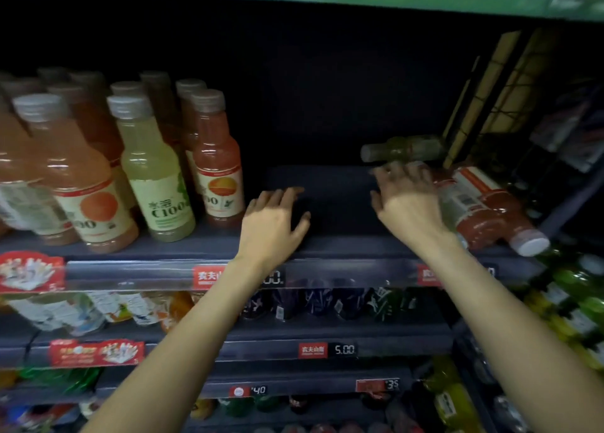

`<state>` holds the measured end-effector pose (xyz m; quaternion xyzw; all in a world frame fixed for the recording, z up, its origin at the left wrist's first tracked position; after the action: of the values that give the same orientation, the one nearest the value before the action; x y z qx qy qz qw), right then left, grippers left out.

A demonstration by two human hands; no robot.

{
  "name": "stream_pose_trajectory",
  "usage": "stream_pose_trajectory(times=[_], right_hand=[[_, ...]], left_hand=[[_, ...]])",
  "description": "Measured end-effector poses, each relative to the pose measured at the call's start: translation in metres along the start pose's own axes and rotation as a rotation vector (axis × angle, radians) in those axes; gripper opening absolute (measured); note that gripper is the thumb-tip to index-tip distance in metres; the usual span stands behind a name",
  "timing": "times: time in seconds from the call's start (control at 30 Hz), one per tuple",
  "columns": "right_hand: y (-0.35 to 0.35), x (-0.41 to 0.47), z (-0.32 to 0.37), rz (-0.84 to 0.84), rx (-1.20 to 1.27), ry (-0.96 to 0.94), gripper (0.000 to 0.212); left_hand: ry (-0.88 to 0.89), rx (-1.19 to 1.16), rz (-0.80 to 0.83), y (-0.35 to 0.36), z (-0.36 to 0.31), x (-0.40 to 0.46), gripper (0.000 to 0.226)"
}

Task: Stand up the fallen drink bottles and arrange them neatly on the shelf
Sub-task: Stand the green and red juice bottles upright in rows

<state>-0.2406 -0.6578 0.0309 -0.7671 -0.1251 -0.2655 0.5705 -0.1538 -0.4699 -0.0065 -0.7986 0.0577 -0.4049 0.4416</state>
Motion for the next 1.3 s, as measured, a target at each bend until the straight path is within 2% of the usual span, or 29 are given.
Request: stream_pose_trajectory(times=[0.07,0.13,0.2,0.27,0.33,0.43,0.53,0.6,0.67,0.8,0.87,0.93,1.0,1.07,1.2,1.3], right_hand=[[0.001,-0.011,-0.018,0.173,-0.149,0.129,0.052],[0.004,-0.021,-0.028,0.348,-0.162,0.249,0.075],[0.005,-0.024,-0.026,0.426,-0.176,0.251,0.081],[0.0,-0.024,-0.019,0.417,-0.196,0.211,0.083],[-0.005,-0.025,-0.013,0.359,-0.163,0.173,0.083],[-0.013,-0.026,0.003,0.295,-0.092,0.024,0.074],[-0.027,-0.027,0.023,0.074,-0.034,-0.181,0.076],[-0.034,-0.027,0.033,-0.074,-0.061,-0.347,0.064],[-0.042,-0.027,0.037,-0.233,-0.1,-0.422,0.055],[-0.044,-0.03,0.04,-0.521,0.095,-0.204,0.033],[-0.031,-0.025,0.044,-0.472,0.372,-0.02,0.032],[-0.017,-0.011,0.054,-0.269,0.809,0.137,0.045],[-0.008,0.004,0.072,-0.097,1.132,0.188,0.057],[-0.005,0.016,0.087,-0.053,1.194,0.16,0.061],[0.007,0.033,0.106,-0.018,1.233,0.137,0.062],[0.013,0.044,0.115,0.021,1.281,0.116,0.068]], left_hand=[[-0.018,0.038,0.08,0.013,-0.004,-0.001,0.049],[-0.009,0.012,0.089,0.018,-0.008,0.0,0.044],[0.015,-0.023,0.057,0.016,-0.014,0.002,0.041],[0.074,-0.069,0.014,0.011,-0.023,0.005,0.045],[0.174,-0.129,0.019,0.009,-0.034,0.011,0.056],[0.331,-0.148,0.11,0.013,-0.045,0.023,0.079],[0.399,-0.069,0.219,0.016,-0.046,0.032,0.094],[0.359,-0.021,0.252,0.016,-0.042,0.032,0.092],[0.247,-0.064,0.244,0.011,-0.035,0.028,0.085],[-0.036,-0.276,0.227,0.003,-0.019,0.019,0.078],[-0.159,-0.395,0.246,0.003,-0.012,0.017,0.077],[-0.27,-0.537,0.278,0.005,-0.006,0.015,0.076],[-0.339,-0.695,0.307,0.008,0.001,0.012,0.078],[-0.333,-0.733,0.253,0.005,0.013,0.009,0.083],[-0.25,-0.448,0.015,-0.01,0.039,0.004,0.084],[-0.26,-0.462,-0.014,-0.016,0.048,0.0,0.075]])
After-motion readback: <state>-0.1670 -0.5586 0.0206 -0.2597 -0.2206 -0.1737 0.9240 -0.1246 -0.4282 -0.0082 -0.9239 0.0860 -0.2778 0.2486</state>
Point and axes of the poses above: each hand's wrist, its own x-axis towards the middle knuckle, its own y-axis out of the palm, z = x × y, the point moved 4 cm from there along x, towards the middle knuckle, and after that the axes turned 7 degrees about -y, right-handed, at the moved point
